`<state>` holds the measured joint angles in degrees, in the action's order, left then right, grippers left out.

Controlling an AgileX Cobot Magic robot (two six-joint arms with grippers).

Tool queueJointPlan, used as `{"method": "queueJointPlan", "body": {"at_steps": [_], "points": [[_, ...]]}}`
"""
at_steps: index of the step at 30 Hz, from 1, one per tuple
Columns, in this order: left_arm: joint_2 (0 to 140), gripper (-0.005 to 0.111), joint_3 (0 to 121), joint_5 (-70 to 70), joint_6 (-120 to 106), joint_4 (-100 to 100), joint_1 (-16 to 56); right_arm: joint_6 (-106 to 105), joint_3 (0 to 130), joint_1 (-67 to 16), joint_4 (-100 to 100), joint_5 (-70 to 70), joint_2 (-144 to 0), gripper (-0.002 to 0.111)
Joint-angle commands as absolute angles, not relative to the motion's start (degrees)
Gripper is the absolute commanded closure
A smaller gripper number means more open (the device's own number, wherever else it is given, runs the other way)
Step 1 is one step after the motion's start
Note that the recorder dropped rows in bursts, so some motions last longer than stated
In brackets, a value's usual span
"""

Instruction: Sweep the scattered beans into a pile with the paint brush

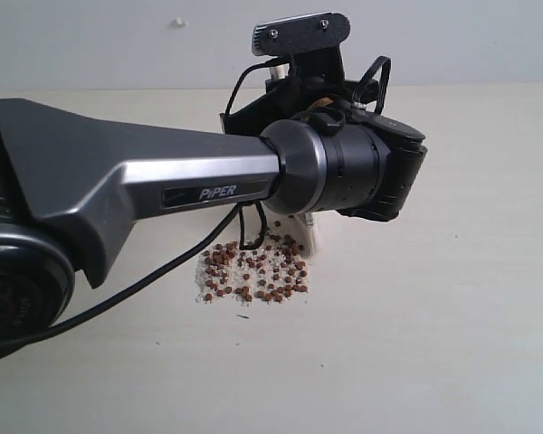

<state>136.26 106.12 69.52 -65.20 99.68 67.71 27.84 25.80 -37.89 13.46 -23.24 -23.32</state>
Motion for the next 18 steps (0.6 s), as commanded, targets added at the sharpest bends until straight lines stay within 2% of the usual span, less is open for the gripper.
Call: {"method": "queueJointPlan", "body": {"at_steps": [1, 18], "points": [[135.44, 0.107, 106.25, 69.96, -68.86, 99.95, 68.05, 27.77, 25.57, -38.01, 13.73, -22.59, -23.20, 0.108], [134.96, 0.107, 106.25, 69.96, -74.60, 99.95, 69.77, 27.77, 25.57, -38.01, 13.58, -22.59, -23.20, 0.108]]}}
